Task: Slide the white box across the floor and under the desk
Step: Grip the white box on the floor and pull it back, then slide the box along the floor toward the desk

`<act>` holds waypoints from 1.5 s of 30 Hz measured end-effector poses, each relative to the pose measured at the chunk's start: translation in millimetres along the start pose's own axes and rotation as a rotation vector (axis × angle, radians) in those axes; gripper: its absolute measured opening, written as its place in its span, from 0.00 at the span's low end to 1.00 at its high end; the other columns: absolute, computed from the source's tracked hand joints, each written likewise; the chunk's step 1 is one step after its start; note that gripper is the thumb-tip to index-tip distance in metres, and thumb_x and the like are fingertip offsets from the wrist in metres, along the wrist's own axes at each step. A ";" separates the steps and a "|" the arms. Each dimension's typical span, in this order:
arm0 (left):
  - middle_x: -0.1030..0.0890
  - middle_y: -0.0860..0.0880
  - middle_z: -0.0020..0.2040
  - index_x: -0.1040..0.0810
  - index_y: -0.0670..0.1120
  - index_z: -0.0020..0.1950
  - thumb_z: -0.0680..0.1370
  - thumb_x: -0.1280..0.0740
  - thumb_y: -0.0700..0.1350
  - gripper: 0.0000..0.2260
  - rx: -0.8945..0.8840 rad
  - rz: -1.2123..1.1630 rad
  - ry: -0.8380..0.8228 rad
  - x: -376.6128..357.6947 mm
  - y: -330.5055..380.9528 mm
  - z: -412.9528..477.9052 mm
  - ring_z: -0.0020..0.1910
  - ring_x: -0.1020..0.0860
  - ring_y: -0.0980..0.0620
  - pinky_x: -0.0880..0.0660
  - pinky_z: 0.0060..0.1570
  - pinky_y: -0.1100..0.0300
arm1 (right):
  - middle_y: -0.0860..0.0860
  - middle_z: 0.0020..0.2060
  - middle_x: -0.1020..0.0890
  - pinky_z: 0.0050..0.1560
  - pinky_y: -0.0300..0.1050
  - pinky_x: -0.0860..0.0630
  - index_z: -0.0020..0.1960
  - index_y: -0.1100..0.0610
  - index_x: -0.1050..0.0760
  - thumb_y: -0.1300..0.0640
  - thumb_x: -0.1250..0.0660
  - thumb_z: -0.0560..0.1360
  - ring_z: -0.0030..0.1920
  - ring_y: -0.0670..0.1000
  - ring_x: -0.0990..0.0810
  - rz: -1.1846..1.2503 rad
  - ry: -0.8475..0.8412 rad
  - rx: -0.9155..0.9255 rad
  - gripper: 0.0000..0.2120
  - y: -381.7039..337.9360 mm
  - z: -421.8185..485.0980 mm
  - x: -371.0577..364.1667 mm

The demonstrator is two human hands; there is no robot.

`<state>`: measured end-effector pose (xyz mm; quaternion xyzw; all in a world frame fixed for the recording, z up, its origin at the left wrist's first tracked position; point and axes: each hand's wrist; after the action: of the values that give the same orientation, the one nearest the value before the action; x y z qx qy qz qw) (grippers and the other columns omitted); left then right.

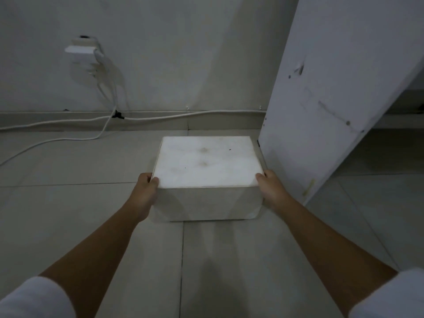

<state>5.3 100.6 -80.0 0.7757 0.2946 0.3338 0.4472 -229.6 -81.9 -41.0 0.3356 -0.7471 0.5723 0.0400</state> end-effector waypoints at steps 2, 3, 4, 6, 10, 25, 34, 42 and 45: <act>0.26 0.37 0.65 0.31 0.39 0.66 0.78 0.44 0.50 0.20 0.001 -0.024 -0.004 9.2 -7.6 -5.0 0.61 0.25 0.37 0.26 0.61 0.39 | 0.62 0.61 0.24 0.62 0.60 0.27 0.62 0.60 0.31 0.52 0.43 0.75 0.59 0.63 0.24 0.020 -0.005 0.006 0.19 -2.5 -18.0 2.5; 0.26 0.38 0.66 0.32 0.39 0.66 0.79 0.44 0.49 0.20 0.006 -0.034 -0.006 13.1 -6.7 -15.0 0.62 0.26 0.37 0.27 0.62 0.38 | 0.62 0.62 0.25 0.63 0.60 0.27 0.64 0.61 0.32 0.52 0.43 0.76 0.60 0.63 0.25 0.020 -0.005 0.011 0.20 -4.9 -28.8 4.1; 0.27 0.39 0.66 0.32 0.39 0.67 0.80 0.45 0.49 0.19 0.010 -0.046 -0.015 15.3 -2.4 -27.9 0.63 0.26 0.37 0.28 0.63 0.37 | 0.62 0.63 0.26 0.64 0.60 0.28 0.65 0.62 0.33 0.51 0.43 0.77 0.61 0.62 0.26 0.012 -0.004 0.014 0.22 -8.8 -37.9 5.5; 0.28 0.40 0.67 0.33 0.39 0.68 0.81 0.45 0.47 0.18 0.032 -0.067 -0.020 19.5 2.6 -50.1 0.65 0.28 0.38 0.29 0.64 0.37 | 0.61 0.63 0.27 0.65 0.58 0.29 0.66 0.63 0.35 0.49 0.42 0.78 0.62 0.61 0.26 -0.004 0.004 0.026 0.23 -16.2 -55.4 9.2; 0.28 0.40 0.68 0.33 0.39 0.68 0.82 0.46 0.46 0.18 0.048 -0.086 -0.050 23.7 3.9 -72.0 0.65 0.28 0.38 0.27 0.60 0.42 | 0.61 0.64 0.27 0.64 0.56 0.28 0.67 0.63 0.37 0.47 0.40 0.77 0.63 0.61 0.26 -0.013 0.027 0.037 0.26 -20.7 -73.3 20.0; 0.28 0.35 0.67 0.31 0.37 0.67 0.82 0.47 0.45 0.18 -0.066 0.080 0.000 -2.9 21.6 -148.9 0.60 0.26 0.38 0.28 0.61 0.42 | 0.59 0.69 0.33 0.60 0.49 0.28 0.72 0.64 0.47 0.47 0.36 0.74 0.64 0.57 0.29 -0.036 -0.041 0.074 0.36 24.5 -113.0 86.4; 0.27 0.34 0.66 0.29 0.35 0.65 0.82 0.46 0.44 0.17 -0.071 0.060 0.089 -38.7 8.4 -213.7 0.53 0.28 0.43 0.29 0.52 0.48 | 0.56 0.72 0.34 0.68 0.53 0.31 0.75 0.58 0.46 0.39 0.27 0.64 0.70 0.57 0.32 -0.159 -0.165 0.124 0.49 56.6 -124.6 144.6; 0.27 0.34 0.67 0.29 0.35 0.66 0.81 0.46 0.41 0.17 -0.039 -0.101 0.264 -78.4 -23.9 -263.5 0.58 0.27 0.40 0.29 0.61 0.43 | 0.55 0.69 0.34 0.41 0.46 0.24 0.72 0.57 0.48 0.41 0.26 0.61 0.65 0.57 0.29 -0.276 -0.268 0.126 0.50 80.0 -125.1 180.2; 0.27 0.34 0.66 0.28 0.36 0.64 0.81 0.46 0.41 0.16 -0.028 -0.139 0.287 -88.4 -37.7 -275.7 0.54 0.28 0.43 0.29 0.58 0.44 | 0.55 0.72 0.37 0.39 0.46 0.25 0.74 0.56 0.53 0.42 0.25 0.60 0.68 0.57 0.31 -0.286 -0.292 0.121 0.54 93.2 -122.6 187.9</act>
<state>-269.5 186.9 -32.1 0.6913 0.4040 0.4137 0.4333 -465.4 -48.2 7.0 0.5193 -0.6541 0.5500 -0.0079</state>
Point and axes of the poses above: each hand's wrist, its own z-axis towards the middle knuckle, its own x-axis out of the back of the hand, y = z × x
